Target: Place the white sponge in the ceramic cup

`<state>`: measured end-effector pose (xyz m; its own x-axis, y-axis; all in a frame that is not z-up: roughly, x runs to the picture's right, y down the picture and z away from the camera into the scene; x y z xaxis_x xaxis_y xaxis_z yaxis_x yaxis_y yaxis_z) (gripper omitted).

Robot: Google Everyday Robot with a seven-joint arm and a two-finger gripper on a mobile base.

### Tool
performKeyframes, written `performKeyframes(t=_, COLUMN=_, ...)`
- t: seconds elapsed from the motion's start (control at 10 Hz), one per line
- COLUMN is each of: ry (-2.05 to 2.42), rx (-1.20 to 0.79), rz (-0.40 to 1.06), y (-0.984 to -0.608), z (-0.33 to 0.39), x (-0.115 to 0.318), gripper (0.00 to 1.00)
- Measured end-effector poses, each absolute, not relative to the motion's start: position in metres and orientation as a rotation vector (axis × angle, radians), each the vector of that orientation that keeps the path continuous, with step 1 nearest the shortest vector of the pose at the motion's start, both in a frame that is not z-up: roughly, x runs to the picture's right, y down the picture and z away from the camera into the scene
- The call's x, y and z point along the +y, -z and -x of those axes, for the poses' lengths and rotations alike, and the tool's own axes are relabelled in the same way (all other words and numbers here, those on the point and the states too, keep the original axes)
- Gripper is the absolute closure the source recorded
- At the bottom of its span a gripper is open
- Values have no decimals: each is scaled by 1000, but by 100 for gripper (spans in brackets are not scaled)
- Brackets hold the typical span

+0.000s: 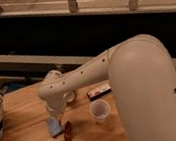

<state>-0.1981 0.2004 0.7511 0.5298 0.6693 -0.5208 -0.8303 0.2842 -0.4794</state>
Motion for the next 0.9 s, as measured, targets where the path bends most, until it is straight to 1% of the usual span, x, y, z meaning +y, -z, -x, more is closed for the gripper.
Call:
performKeyframes(t=0.2, ry=-966, rx=227, rz=825, y=-751, z=218, x=212, gripper=62)
performKeyframes(t=0.4, ry=-948, rx=236, rz=858, y=-761, z=224, x=219, gripper=41)
performKeyframes(t=0.6, ry=-927, rx=248, rz=888, y=-768, z=232, x=224, gripper=23)
performKeyframes(t=0.7, ry=-923, rx=255, rz=906, y=-773, z=234, x=226, gripper=20)
performKeyframes(t=0.9, ry=-903, rx=284, rz=942, y=-783, z=237, x=236, gripper=20)
